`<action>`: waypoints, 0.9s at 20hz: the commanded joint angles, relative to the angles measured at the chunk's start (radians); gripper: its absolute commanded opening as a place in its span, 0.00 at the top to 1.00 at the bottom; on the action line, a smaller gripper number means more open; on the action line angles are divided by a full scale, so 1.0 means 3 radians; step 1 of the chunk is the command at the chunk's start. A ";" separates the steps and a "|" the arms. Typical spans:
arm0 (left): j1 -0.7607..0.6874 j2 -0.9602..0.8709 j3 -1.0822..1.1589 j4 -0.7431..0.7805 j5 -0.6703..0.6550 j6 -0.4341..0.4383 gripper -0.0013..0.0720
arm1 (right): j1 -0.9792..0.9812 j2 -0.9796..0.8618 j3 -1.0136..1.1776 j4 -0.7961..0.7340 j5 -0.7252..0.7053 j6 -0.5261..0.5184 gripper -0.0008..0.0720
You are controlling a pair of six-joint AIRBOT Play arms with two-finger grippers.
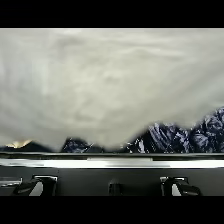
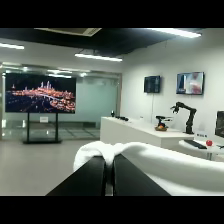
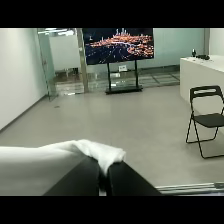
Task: Fold the clothes and pants, and hang the long-sleeved shirts on hangers.
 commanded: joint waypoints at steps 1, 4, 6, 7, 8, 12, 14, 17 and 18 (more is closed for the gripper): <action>0.0001 -0.0183 -0.0088 0.0310 -0.0323 -0.0022 0.95 | 0.0000 -0.0258 0.0001 -0.0061 0.0477 0.0046 0.94; -0.0003 -0.0526 -0.0454 0.0383 -0.0702 0.0088 0.95 | 0.0000 -0.0877 -0.0160 -0.0061 0.1241 0.0038 0.94; -0.0052 -0.0806 -0.0844 0.0383 -0.0750 0.0173 0.95 | 0.0000 -0.1364 -0.0408 -0.0060 0.1357 -0.0058 0.94; -0.0088 -0.0954 -0.1044 0.0383 -0.0746 0.0253 0.95 | 0.0000 -0.1598 -0.0539 -0.0058 0.1270 -0.0127 0.94; -0.0131 -0.1129 -0.1253 0.0383 -0.0746 0.0361 0.95 | 0.0000 -0.1834 -0.0650 -0.0060 0.1148 -0.0135 0.94; -0.0304 -0.1935 -0.1761 0.0369 -0.0525 0.0486 0.95 | 0.0003 -0.2707 -0.0732 0.0175 0.0985 0.0351 0.94; -0.0378 -0.2330 -0.1771 0.0310 -0.0524 0.0449 0.95 | 0.0036 -0.2970 -0.0732 0.0443 0.0984 0.0509 0.94; -0.0472 -0.2753 -0.1771 0.0306 -0.0570 0.0034 0.95 | 0.0161 -0.3229 -0.0732 0.0490 0.1054 0.0596 0.94; -0.0506 -0.2848 -0.1771 0.0306 -0.0619 -0.0084 0.95 | 0.0219 -0.3290 -0.0732 0.0487 0.1061 0.0596 0.94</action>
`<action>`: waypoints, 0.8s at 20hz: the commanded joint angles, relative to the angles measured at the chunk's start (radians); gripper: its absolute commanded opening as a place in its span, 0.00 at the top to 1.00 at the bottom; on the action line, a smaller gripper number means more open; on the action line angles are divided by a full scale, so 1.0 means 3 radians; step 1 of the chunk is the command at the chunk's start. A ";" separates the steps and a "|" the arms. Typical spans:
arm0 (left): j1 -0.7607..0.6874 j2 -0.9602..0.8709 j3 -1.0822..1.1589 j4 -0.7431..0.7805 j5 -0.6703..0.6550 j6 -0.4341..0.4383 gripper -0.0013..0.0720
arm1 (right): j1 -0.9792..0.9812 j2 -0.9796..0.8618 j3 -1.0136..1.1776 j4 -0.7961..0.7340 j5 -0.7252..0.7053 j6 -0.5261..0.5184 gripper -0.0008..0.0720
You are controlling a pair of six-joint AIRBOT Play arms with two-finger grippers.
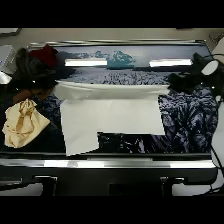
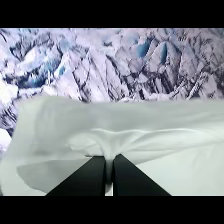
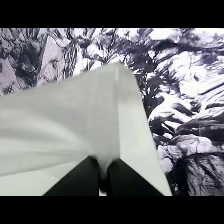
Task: Fold the clothes and pants, and hang the long-sleeved shirts on hangers.
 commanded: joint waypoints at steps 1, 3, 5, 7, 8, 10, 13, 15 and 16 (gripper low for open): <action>-0.0117 -0.0435 -0.0051 -0.0048 -0.0145 -0.0354 0.95 | 0.0151 -0.0304 -0.0011 0.0163 0.0042 0.0130 0.94; -0.0126 -0.0439 -0.0041 -0.0046 -0.0205 -0.0351 0.95 | 0.0169 -0.0300 0.0008 0.0160 -0.0014 0.0130 0.94; 0.0015 -0.0397 0.0090 -0.0014 -0.0408 -0.0341 0.65 | 0.0107 -0.0200 0.0053 -0.0092 0.0056 0.0128 0.60; 0.0324 -0.0359 0.0292 0.0179 -0.0895 -0.0343 0.03 | -0.0097 -0.0032 0.0057 -0.0777 0.0463 0.0128 0.17; 0.0533 -0.0340 0.0329 0.0271 -0.1190 -0.0343 0.01 | -0.0271 0.0008 0.0055 -0.1050 0.0820 0.0113 0.18; 0.0909 -0.0326 0.0191 0.0510 -0.1740 -0.0345 0.01 | -0.0729 0.0057 -0.0088 -0.0971 0.1406 -0.0072 0.23; 0.1228 -0.0201 -0.0696 0.0521 -0.1795 -0.0285 0.02 | -0.1202 0.0334 -0.0791 -0.0631 0.1507 -0.0178 0.23; 0.1250 -0.0080 -0.1368 0.0341 -0.1429 0.0023 0.12 | -0.1273 0.0601 -0.1311 -0.0557 0.1307 -0.0310 0.23; 0.1241 -0.0051 -0.1586 0.0142 -0.1258 0.0186 0.13 | -0.1273 0.0708 -0.1504 -0.0556 0.1231 -0.0352 0.23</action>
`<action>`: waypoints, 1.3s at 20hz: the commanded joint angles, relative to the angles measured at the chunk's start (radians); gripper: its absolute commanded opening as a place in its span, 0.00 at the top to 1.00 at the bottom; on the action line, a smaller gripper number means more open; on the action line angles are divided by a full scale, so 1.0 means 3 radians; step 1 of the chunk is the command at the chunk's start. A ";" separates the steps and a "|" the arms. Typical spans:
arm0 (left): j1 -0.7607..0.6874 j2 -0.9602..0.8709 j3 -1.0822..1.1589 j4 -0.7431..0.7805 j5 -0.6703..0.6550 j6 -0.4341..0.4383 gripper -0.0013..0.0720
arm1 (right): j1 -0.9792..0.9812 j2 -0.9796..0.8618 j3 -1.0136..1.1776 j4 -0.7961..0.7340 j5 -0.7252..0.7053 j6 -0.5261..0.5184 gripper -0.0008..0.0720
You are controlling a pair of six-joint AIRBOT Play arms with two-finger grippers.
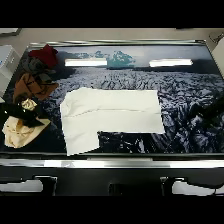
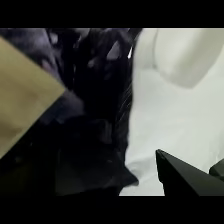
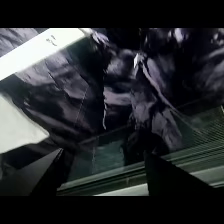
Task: Fold the clothes and pants, and hang the long-sleeved shirts on hangers.
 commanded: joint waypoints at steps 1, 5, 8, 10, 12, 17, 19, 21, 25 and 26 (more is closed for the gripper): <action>0.0120 0.0113 -0.0841 -0.0467 0.0354 0.0474 0.13 | -0.0183 0.0375 -0.0726 0.0098 -0.0079 -0.0177 0.23; 0.0001 0.0097 -0.0974 -0.0924 0.0660 0.0698 0.20 | -0.0183 0.0484 -0.0871 0.0112 -0.0064 -0.0215 0.23; -0.0153 0.0065 -0.0975 -0.0930 0.0801 0.0698 0.20 | -0.0183 0.0488 -0.0871 0.0202 -0.0083 -0.0215 0.23; -0.0286 0.0020 -0.0975 -0.0932 0.0851 0.0696 0.20 | -0.0183 0.0488 -0.0871 0.0272 -0.0098 -0.0217 0.23; -0.0412 -0.0023 -0.0975 -0.0984 0.0839 0.0696 0.20 | -0.0183 0.0488 -0.0871 0.0276 -0.0102 -0.0225 0.23; -0.0571 -0.0032 -0.0975 -0.1016 0.0793 0.0694 0.66 | -0.0183 0.0488 -0.0871 0.0275 -0.0173 -0.0248 0.23; -0.0572 -0.0032 -0.0975 -0.1016 0.0788 0.0696 0.94 | -0.0183 0.0488 -0.0871 0.0276 -0.0205 -0.0247 0.23; -0.0572 -0.0031 -0.0974 -0.1016 0.0792 0.0699 0.95 | -0.0173 0.0487 -0.0872 0.0278 -0.0224 -0.0251 0.26; -0.0572 -0.0013 -0.0964 -0.1016 0.0792 0.0696 0.95 | -0.0173 0.0401 -0.1015 0.0632 -0.0413 -0.0450 0.25; -0.0572 -0.0005 -0.0964 -0.1016 0.0787 0.0694 0.95 | -0.0173 0.0324 -0.1082 0.0824 -0.0454 -0.0525 0.24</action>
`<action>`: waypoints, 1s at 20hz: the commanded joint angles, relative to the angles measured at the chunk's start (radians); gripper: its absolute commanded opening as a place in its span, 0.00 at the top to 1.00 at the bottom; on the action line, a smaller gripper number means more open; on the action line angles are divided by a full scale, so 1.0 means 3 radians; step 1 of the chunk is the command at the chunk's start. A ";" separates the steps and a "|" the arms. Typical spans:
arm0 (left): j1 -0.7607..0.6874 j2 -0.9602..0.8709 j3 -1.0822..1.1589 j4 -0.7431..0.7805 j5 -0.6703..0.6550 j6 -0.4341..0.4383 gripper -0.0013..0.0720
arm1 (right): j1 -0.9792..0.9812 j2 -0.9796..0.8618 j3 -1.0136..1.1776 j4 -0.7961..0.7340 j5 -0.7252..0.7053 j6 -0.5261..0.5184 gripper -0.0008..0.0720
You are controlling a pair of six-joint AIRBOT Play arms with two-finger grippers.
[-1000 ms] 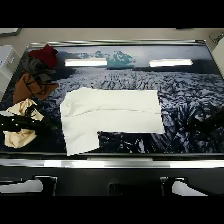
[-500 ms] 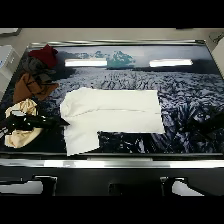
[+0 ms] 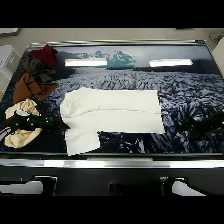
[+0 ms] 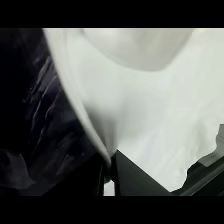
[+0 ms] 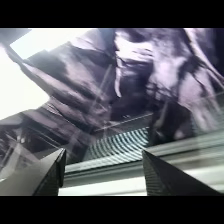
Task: Fold the clothes and pants, and hang the long-sleeved shirts on hangers.
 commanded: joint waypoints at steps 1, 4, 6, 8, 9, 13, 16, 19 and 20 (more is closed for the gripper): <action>-0.0004 0.0024 0.0005 -0.0020 -0.0037 -0.0003 0.95 | 0.0004 -0.0196 -0.0160 0.0557 -0.0149 -0.0253 0.23; -0.0004 0.0042 0.0005 -0.0020 -0.0076 -0.0013 0.95 | 0.0004 -0.0505 -0.0177 0.0955 -0.0203 -0.0412 0.23; -0.0006 0.0070 0.0005 -0.0020 -0.0079 -0.0013 0.95 | 0.0004 -0.0626 -0.0177 0.1024 -0.0295 -0.0443 0.23; -0.0008 0.0111 0.0005 -0.0022 -0.0086 -0.0011 0.95 | 0.0004 -0.0688 -0.0177 0.1091 -0.0423 -0.0450 0.24; -0.0008 0.0126 0.0005 -0.0020 -0.0088 -0.0013 0.95 | 0.0004 -0.0713 -0.0177 0.1142 -0.0468 -0.0459 0.25; -0.0008 0.0156 0.0005 -0.0023 -0.0132 -0.0013 0.95 | 0.0113 -0.0799 -0.0177 0.1166 -0.0533 -0.0498 0.25; -0.0008 0.0158 0.0005 -0.0024 -0.0215 -0.0043 0.95 | 0.0459 -0.0835 -0.0177 0.1167 -0.0678 -0.0472 0.33; -0.0008 0.0179 0.0020 -0.0042 -0.0277 -0.0076 0.95 | 0.0646 -0.0828 -0.0149 0.1171 -0.0399 -0.0532 0.94; -0.0006 0.0191 0.0065 -0.0060 -0.0299 -0.0108 0.95 | 0.0646 -0.0804 -0.0097 0.1175 -0.0262 -0.0600 0.94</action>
